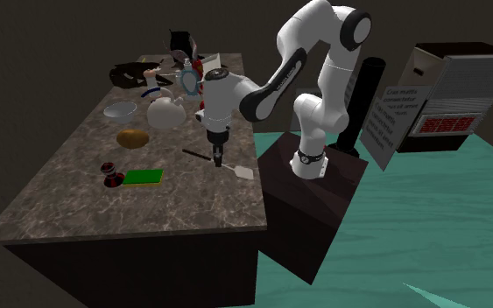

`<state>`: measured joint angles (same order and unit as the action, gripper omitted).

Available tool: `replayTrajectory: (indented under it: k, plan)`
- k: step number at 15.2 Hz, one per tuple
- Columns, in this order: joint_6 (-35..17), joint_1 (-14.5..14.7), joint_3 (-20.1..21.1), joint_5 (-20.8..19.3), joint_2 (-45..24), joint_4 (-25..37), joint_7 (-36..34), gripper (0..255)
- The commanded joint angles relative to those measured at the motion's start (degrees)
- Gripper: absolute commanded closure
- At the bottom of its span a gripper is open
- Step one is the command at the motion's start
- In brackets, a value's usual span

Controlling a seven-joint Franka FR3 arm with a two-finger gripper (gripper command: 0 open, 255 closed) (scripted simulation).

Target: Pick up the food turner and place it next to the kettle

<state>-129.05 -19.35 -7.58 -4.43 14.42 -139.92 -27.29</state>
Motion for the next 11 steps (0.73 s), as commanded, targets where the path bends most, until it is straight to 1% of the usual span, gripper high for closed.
replayTrajectory:
  k: [1, 11]
  plan:
    - [1.8, 0.0, 0.1, 0.0, 0.9, 0.9, -0.1, 255]
    - [10.0, 0.1, 0.5, 0.0, 3.9, 6.1, 0.0, 255]
